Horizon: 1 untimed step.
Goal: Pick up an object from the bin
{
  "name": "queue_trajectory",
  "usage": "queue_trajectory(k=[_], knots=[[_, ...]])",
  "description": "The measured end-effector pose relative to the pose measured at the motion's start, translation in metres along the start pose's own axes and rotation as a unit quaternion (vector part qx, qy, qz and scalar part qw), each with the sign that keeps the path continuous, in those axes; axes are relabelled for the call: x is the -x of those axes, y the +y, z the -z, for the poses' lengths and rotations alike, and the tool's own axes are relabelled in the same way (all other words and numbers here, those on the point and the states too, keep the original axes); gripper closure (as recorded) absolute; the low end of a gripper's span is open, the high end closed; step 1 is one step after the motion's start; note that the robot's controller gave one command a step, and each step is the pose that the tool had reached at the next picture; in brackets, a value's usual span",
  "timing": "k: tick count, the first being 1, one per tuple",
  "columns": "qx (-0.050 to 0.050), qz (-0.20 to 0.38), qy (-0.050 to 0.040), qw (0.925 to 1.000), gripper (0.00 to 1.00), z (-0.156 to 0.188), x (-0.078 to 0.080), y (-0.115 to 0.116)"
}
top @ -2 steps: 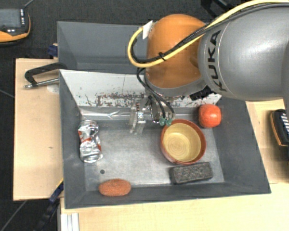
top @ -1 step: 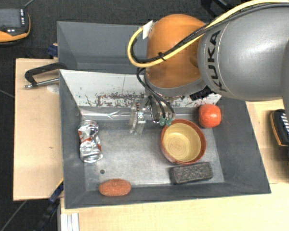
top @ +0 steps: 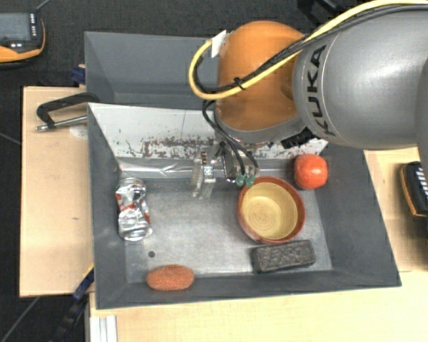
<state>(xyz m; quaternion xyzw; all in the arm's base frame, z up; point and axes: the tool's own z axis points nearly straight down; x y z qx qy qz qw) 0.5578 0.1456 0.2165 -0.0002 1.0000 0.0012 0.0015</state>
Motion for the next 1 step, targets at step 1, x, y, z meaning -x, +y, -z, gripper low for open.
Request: queue_trajectory(k=[1], knots=[[0.0, 0.0, 0.0, 1.0, 1.0, 0.0, 0.0, 0.0]])
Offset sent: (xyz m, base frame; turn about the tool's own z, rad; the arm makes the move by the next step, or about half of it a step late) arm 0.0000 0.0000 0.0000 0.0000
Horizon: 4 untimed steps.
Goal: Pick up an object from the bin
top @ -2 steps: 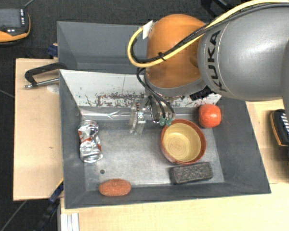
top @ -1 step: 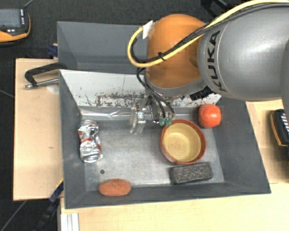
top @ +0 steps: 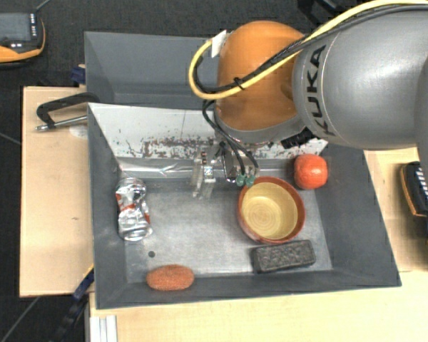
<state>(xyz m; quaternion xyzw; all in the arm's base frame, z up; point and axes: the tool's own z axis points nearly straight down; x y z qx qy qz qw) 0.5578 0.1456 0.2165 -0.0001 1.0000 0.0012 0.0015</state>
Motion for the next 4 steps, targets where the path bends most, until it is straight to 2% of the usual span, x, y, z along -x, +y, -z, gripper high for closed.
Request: queue_trajectory(k=[2, 3, 4], knots=[[0.0, 0.0, 0.0, 1.0, 1.0, 0.0, 0.0, 0.0], [0.0, 0.0, 0.0, 1.0, 0.0, 0.0, 0.0, 0.0001], [0.0, 0.0, 0.0, 1.0, 1.0, 0.0, 0.0, 0.0001]])
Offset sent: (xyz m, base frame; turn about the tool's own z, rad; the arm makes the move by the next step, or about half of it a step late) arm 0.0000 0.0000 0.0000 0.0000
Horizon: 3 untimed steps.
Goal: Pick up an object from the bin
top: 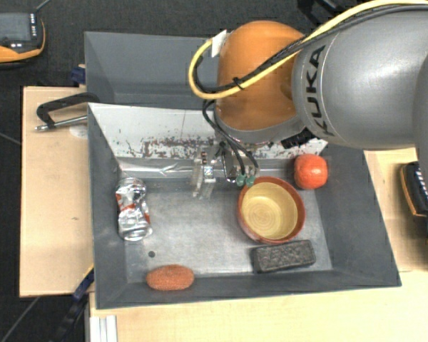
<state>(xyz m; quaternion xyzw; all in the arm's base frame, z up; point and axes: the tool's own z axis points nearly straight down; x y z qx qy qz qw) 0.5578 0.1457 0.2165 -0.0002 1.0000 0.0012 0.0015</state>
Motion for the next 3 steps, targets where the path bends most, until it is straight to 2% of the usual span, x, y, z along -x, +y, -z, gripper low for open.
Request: queue_trajectory(k=[1, 2, 3], knots=[[0.0, 0.191, 0.0003, 0.9815, 1.0, -0.055, 0.025, -0.009], [0.002, 0.215, 0.0016, 0.9767, 1.0, -0.101, 0.001, 0.045], [0.003, 0.331, -0.003, 0.9438, 1.0, -0.073, 0.014, 0.046]])
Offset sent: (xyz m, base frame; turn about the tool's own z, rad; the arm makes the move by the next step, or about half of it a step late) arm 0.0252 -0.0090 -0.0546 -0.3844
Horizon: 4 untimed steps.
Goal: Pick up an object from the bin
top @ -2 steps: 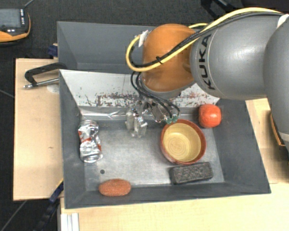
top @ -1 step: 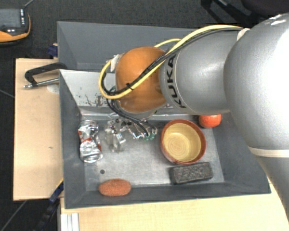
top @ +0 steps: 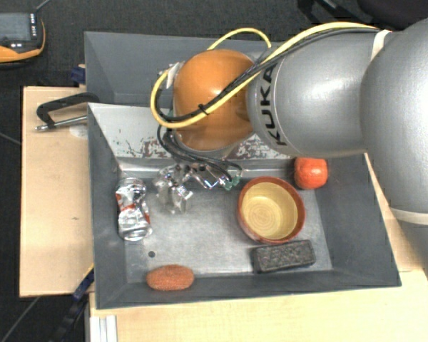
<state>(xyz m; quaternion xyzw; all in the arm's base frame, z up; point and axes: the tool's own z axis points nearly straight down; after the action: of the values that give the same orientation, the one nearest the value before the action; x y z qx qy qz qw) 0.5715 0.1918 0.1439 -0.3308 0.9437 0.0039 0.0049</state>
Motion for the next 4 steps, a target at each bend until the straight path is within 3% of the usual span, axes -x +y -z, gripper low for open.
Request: queue_trajectory(k=[1, 2, 3, 4], knots=[[0.001, -0.001, 0.0009, 1.0, 0.0, -0.001, -0.001, 0.0], [0.001, -0.001, 0.0011, 1.0, 1.0, -0.001, -0.001, 0.0], [0.002, 0.007, -0.002, 1.0, 1.0, 0.004, 0.01, 0.031], [0.002, 0.005, -0.0047, 1.0, 1.0, 0.021, 0.001, 0.033]])
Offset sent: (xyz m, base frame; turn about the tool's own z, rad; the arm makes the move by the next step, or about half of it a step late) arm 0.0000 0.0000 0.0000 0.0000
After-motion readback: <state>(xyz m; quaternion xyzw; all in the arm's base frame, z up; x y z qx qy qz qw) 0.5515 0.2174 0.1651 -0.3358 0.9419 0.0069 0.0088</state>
